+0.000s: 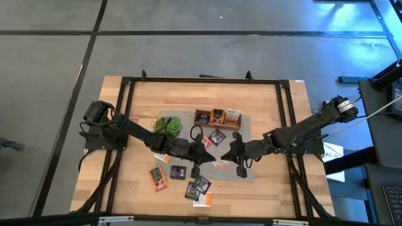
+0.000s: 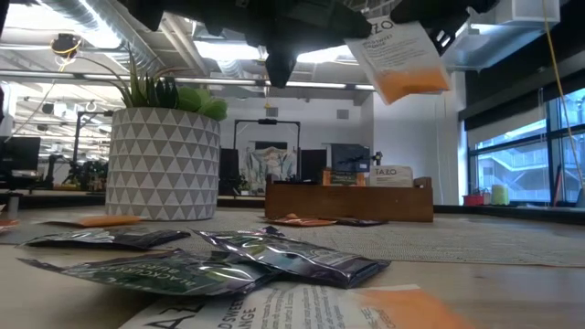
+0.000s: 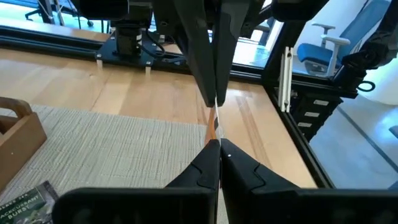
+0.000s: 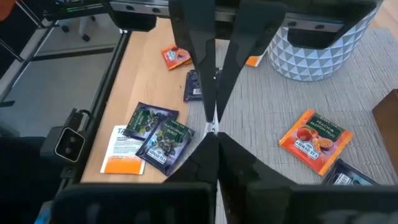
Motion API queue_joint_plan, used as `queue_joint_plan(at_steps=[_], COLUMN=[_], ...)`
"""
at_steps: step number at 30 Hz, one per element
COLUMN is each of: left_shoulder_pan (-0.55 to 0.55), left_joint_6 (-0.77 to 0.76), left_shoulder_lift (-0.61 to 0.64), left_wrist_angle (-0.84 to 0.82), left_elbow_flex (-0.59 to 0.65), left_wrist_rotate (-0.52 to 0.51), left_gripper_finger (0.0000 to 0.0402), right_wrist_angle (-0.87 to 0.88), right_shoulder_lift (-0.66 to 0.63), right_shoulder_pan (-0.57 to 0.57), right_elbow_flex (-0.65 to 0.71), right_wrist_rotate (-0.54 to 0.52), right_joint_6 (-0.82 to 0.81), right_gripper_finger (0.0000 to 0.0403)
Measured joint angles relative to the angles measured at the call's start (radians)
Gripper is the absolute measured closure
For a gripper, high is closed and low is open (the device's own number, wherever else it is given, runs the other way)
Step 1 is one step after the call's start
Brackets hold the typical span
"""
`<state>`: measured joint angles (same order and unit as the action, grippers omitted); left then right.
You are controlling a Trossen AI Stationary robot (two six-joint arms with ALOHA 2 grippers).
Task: Pick & Place Tea
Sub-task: Put the white tea bag into the right section of the wooden organizer
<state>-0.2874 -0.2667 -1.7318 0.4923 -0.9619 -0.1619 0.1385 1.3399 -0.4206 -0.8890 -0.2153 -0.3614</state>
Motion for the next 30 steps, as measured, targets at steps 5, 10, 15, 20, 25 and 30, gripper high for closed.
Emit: queue_joint_plan(at_steps=[5, 10, 15, 20, 25, 30], left_shoulder_pan=[0.000, 0.001, 0.005, 0.002, -0.002, -0.006], left_joint_6=[0.000, 0.000, -0.011, 0.007, 0.026, 0.036], left_shoulder_lift=[0.000, 0.000, 0.011, 0.063, 0.089, 0.090], left_wrist_angle=[0.001, -0.005, -0.031, -0.031, -0.034, -0.033], left_elbow_flex=[0.000, 0.000, 0.000, 0.000, 0.000, 0.000], left_wrist_rotate=[0.000, -0.009, 0.023, 0.047, 0.028, 0.026], left_gripper_finger=[0.0394, 0.0397, 0.0388, 0.0367, 0.0359, 0.0361], right_wrist_angle=[0.016, 0.028, 0.041, 0.175, 0.150, -0.041], right_shoulder_lift=[0.000, -0.011, -0.059, -0.143, -0.284, -0.434], right_shoulder_pan=[0.000, 0.000, -0.001, -0.001, 0.014, 0.091], right_elbow_flex=[0.000, 0.000, 0.000, 0.006, 0.129, 0.349], right_wrist_rotate=[-0.001, -0.024, -0.032, -0.192, -0.347, -0.395], right_joint_6=[0.002, 0.035, 0.073, 0.084, 0.117, 0.218], right_gripper_finger=[0.0397, 0.0399, 0.0399, 0.0401, 0.0401, 0.0401])
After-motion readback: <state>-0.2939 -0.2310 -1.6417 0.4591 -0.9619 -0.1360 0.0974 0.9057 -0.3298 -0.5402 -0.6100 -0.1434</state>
